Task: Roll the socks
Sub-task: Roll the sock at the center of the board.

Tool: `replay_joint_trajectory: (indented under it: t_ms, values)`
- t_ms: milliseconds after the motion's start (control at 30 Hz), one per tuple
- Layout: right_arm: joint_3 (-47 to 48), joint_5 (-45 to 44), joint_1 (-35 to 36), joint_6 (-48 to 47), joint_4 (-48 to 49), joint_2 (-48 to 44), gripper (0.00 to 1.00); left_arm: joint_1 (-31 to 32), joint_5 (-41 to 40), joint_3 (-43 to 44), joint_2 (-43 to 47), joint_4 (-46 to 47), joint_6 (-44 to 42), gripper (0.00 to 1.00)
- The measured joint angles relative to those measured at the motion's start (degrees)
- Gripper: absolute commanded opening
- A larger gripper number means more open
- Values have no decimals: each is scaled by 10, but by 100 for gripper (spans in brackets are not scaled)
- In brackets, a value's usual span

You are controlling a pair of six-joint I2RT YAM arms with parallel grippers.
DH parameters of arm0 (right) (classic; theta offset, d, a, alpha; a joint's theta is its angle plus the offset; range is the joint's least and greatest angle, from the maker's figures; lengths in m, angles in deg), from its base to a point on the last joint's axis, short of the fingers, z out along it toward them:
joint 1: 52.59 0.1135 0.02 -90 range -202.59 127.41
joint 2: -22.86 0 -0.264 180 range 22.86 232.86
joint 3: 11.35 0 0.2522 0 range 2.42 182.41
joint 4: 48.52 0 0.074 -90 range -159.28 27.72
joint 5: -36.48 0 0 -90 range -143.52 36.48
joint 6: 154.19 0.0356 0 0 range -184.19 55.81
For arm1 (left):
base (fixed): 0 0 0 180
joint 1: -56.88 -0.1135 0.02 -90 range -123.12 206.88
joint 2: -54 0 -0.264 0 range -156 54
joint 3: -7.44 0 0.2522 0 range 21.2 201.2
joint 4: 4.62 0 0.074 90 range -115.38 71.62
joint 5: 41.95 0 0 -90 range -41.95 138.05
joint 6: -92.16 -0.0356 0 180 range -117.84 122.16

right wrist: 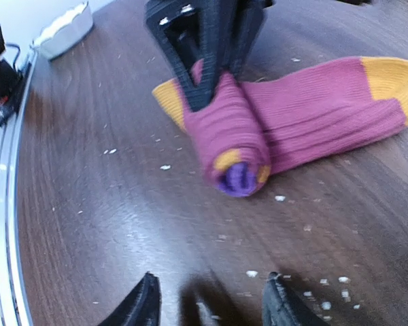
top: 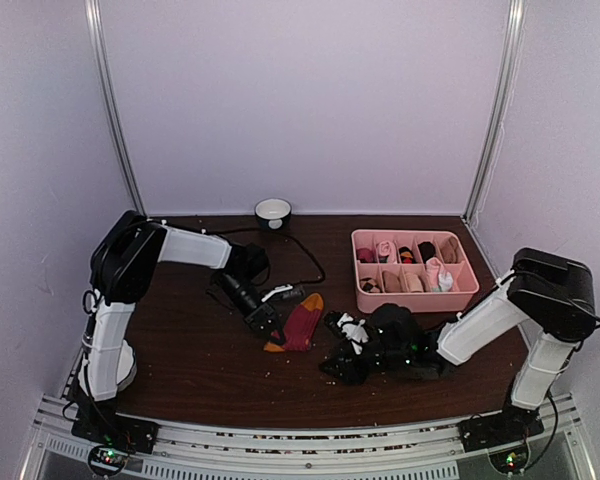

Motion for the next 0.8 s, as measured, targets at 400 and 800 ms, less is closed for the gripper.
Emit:
replay_joint_trajectory:
  t_ms: [400, 800]
  values:
    - [135, -216, 112, -248, -233, -26, 56, 9, -26, 83, -42, -110, 5, 7]
    - [260, -246, 116, -385, -271, 70, 49, 23, -16, 90, -57, -159, 8, 9]
